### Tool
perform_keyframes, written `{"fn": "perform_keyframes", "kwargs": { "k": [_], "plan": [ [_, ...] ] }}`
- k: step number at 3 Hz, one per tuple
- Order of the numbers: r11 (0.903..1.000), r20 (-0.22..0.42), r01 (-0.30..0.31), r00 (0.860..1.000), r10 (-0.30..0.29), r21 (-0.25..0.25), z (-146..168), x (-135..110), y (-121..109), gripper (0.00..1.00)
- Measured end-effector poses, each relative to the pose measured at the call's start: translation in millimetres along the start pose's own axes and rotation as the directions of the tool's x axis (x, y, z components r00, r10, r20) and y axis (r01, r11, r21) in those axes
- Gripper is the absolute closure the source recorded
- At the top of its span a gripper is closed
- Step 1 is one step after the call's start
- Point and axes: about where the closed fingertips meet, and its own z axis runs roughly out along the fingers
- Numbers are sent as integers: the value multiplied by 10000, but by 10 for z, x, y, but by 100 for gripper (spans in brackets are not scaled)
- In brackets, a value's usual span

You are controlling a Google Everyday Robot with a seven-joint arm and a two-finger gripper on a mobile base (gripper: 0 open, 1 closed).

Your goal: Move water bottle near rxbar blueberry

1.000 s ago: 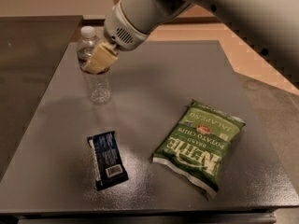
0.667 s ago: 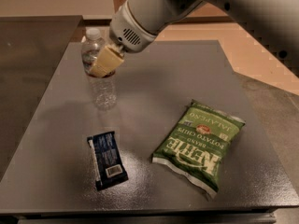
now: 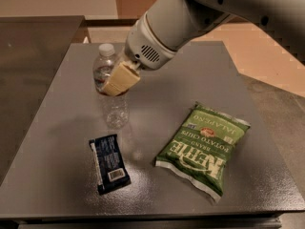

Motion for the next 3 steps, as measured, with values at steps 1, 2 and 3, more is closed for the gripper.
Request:
{"fn": "perform_keyframes", "kwargs": {
  "k": [1, 2, 3],
  "plan": [
    [9999, -27, 60, 10000, -60, -94, -18, 79, 138, 100],
    [9997, -124, 165, 9998, -167, -152, 2, 116, 225, 82],
    [9995, -189, 248, 9995, -251, -185, 30, 134, 286, 59]
  ]
}}
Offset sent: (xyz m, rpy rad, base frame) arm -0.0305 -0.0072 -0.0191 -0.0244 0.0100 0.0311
